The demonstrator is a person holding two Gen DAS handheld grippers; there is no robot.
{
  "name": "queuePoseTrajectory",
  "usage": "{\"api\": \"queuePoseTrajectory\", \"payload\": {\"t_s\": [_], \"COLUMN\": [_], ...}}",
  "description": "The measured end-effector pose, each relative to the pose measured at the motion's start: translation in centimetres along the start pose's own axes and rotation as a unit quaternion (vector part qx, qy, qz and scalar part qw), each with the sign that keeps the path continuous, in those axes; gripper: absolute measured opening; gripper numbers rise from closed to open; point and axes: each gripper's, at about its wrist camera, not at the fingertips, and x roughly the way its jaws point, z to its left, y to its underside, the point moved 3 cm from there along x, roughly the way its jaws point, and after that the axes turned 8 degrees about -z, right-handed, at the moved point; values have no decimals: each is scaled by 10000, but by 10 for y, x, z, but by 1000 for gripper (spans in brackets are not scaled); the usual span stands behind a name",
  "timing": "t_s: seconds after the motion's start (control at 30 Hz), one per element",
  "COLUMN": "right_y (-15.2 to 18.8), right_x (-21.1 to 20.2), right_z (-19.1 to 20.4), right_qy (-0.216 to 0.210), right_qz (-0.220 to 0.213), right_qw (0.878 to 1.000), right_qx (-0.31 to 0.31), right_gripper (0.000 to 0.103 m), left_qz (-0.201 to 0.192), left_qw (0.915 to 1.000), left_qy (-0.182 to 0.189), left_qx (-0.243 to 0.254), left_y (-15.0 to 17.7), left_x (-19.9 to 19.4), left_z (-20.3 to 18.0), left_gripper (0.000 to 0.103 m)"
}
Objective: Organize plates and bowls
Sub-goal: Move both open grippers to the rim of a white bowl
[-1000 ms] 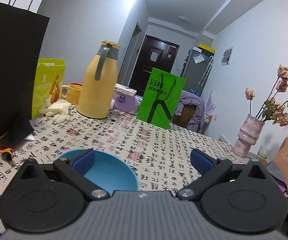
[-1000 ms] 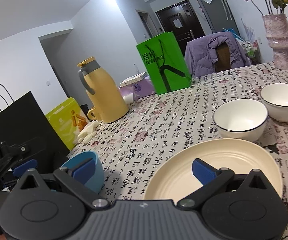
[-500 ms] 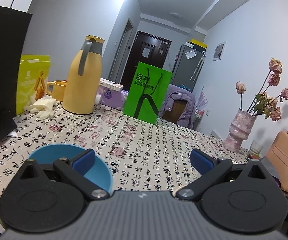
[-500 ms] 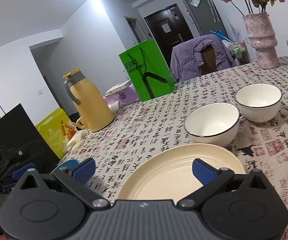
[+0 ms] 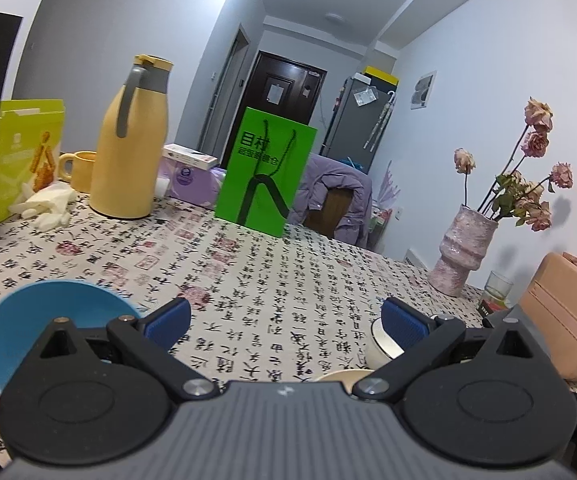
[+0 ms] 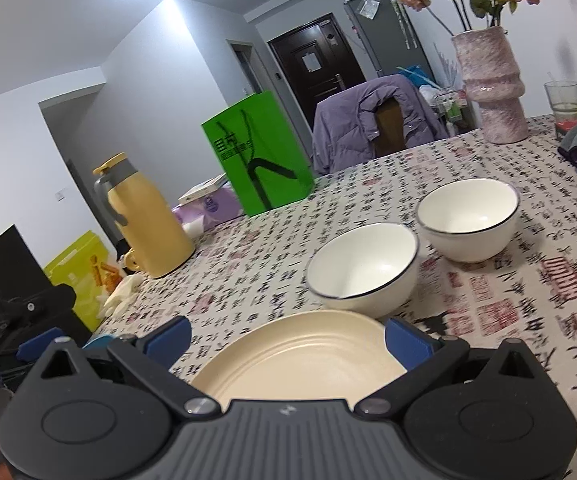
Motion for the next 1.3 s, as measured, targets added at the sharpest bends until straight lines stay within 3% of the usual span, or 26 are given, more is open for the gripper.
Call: {"api": "queuePoseTrajectory", "payload": {"t_s": [0.87,1.07,1.3], "right_y": [-32,-38,-37], "right_x": [13,31,56], "right_z": [-53,-52,-67], "right_qy": [326,243,535], "right_qz": [-176,-75,237], "right_qw": [9991,9992,9980], "right_qx": [-215,-305,-220], "right_gripper": [103,103,103], "left_qz": [371,511,821], "left_qw": [9988,9981,9956], "left_qy": [196,184,137], "left_qx": [260,294,434], "left_y": [15,19,23], "left_x": [59,78,108], "left_z": [-49,-59,-72], "left_gripper": [103,103,103]}}
